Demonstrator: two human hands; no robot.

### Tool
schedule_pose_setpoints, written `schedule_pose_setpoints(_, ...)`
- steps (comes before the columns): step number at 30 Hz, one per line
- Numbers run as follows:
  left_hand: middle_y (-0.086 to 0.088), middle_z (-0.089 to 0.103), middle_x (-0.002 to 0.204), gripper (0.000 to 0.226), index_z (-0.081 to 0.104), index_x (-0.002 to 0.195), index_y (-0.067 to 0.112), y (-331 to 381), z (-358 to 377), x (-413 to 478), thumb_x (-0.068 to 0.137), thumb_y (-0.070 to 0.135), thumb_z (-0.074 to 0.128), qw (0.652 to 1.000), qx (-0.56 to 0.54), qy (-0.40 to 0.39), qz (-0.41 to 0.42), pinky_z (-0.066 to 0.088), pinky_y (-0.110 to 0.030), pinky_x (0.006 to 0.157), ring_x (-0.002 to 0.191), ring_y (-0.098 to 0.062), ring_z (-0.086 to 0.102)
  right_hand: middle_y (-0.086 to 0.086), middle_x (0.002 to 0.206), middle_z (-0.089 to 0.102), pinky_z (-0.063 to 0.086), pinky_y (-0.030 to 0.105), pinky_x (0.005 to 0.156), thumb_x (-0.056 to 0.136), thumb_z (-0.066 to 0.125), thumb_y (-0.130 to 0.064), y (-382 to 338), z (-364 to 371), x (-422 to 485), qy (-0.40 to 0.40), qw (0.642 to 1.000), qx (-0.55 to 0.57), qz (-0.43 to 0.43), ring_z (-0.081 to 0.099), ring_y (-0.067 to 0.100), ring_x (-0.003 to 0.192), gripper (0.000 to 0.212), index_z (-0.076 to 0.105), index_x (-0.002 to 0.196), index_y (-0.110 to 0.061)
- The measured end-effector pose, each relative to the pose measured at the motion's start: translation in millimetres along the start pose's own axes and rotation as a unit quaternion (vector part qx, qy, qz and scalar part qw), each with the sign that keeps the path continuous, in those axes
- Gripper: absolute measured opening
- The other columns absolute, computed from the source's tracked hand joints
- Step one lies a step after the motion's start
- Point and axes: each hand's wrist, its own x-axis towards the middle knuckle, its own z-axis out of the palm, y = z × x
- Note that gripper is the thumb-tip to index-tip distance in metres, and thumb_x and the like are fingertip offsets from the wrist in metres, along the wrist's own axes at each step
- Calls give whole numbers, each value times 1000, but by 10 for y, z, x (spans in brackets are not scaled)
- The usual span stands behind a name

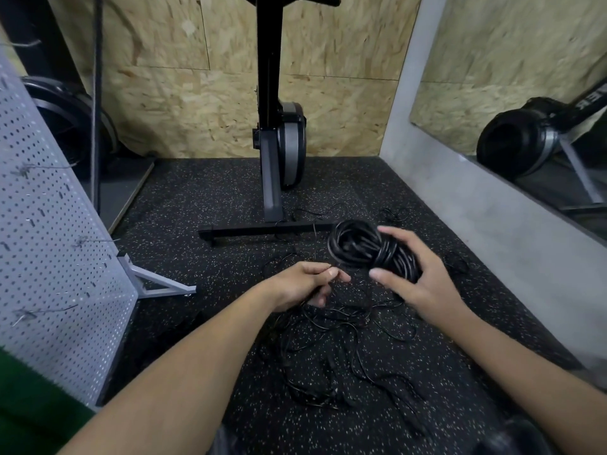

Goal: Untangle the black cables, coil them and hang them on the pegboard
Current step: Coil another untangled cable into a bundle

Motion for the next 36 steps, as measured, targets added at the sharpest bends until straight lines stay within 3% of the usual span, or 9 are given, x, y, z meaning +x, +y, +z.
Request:
schedule_pose_setpoints(3, 3, 50, 67, 37, 72, 119, 21, 81, 232, 63, 114, 34, 38, 984, 174, 41, 5, 43, -29, 60, 54, -13, 46, -18, 124, 66, 51, 29, 97, 90, 80, -31, 74, -28, 89, 99, 993, -40, 41, 64, 4, 114, 58, 52, 140, -40)
schedule_pose_setpoints(6, -12, 68, 94, 35, 66, 107, 10, 229, 603, 85, 113, 29, 37, 912, 396, 75, 70, 40, -32, 69, 81, -28, 65, -13, 117, 68, 50, 30, 95, 92, 77, -35, 199, -66, 139, 130, 979, -110, 110, 66, 11, 106, 61, 44, 143, -44)
schedule_pose_setpoints(10, -17, 66, 103, 37, 63, 110, 8, 331, 827, 14, 111, 37, 41, 848, 508, 93, 121, 47, -40, 75, 95, -37, 65, 1, 118, 67, 57, 50, 88, 93, 69, -36, 411, -67, 121, 4, 956, -263, 132, 68, 27, 100, 70, 24, 144, -52)
schedule_pose_setpoints(16, -9, 70, 94, 30, 66, 107, 13, 384, 568, -125, 110, 35, 46, 776, 590, 119, 188, 55, -42, 72, 84, -32, 67, 3, 97, 65, 49, 29, 60, 100, 58, -18, 480, -72, 52, -154, 956, -195, 155, 62, 9, 64, 76, 10, 152, -44)
schedule_pose_setpoints(21, -2, 70, 107, 33, 65, 109, 17, 462, 550, -136, 110, 42, 43, 675, 683, 130, 247, 47, -38, 69, 95, -29, 69, 2, 133, 59, 51, 45, 76, 99, 56, -25, 445, 29, 32, -199, 911, -335, 137, 64, 25, 97, 76, 5, 152, -46)
schedule_pose_setpoints(24, 6, 69, 105, 35, 68, 106, 24, 507, 421, -140, 104, 54, 51, 703, 635, 178, 266, 49, -35, 71, 97, -20, 67, -2, 133, 59, 53, 43, 75, 100, 56, -23, 311, 34, 19, -246, 913, -309, 103, 60, 14, 88, 76, 8, 152, -48)
schedule_pose_setpoints(29, 7, 66, 77, 37, 68, 77, 21, 482, 61, -177, 74, 52, 88, 876, 348, 197, 271, 52, -36, 70, 76, -14, 62, 1, 90, 65, 52, 39, 59, 101, 60, -19, 71, 36, -82, -234, 950, -205, 33, 60, 19, 63, 83, 6, 153, -56)
schedule_pose_setpoints(33, -1, 71, 81, 28, 76, 89, 23, 519, -37, -240, 71, 36, 95, 921, 257, 136, 261, 52, -34, 76, 76, -8, 62, -7, 95, 66, 53, 45, 58, 102, 61, -18, -69, 57, -143, -246, 949, -197, 9, 59, 20, 59, 86, 7, 154, -60)
schedule_pose_setpoints(36, -3, 76, 85, 16, 82, 87, 17, 536, -149, -266, 76, 24, 92, 938, 208, 99, 258, 58, -47, 84, 84, -25, 71, -13, 104, 65, 54, 48, 55, 102, 61, -18, -121, 100, -153, -251, 947, -199, -1, 60, 21, 58, 88, 5, 155, -60)
